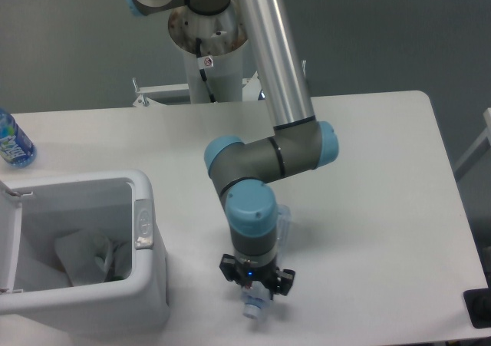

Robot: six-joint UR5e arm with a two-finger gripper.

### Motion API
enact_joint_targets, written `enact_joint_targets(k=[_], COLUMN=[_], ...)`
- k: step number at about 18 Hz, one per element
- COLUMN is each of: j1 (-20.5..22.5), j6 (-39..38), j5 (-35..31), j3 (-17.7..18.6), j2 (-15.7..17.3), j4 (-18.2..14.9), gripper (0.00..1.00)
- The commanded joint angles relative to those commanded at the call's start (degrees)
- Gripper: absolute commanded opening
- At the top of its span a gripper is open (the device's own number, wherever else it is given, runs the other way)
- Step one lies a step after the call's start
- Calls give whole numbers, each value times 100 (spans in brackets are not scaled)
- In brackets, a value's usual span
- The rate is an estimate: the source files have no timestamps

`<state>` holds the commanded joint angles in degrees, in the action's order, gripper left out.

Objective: Place the trash in the trash can
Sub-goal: 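Lift the bottle and carry it over the trash bin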

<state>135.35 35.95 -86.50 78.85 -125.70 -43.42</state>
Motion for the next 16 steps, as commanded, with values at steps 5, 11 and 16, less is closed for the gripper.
enact_joint_targets(k=[5,11,16], j1=[159,36,-544], j6=[-649,-1871,-2372], j5=[607,1065,1057], j3=[-641,-1073,-1126], j2=[511,1090,1389], j4=[122,835,844], gripper=[56,56,56])
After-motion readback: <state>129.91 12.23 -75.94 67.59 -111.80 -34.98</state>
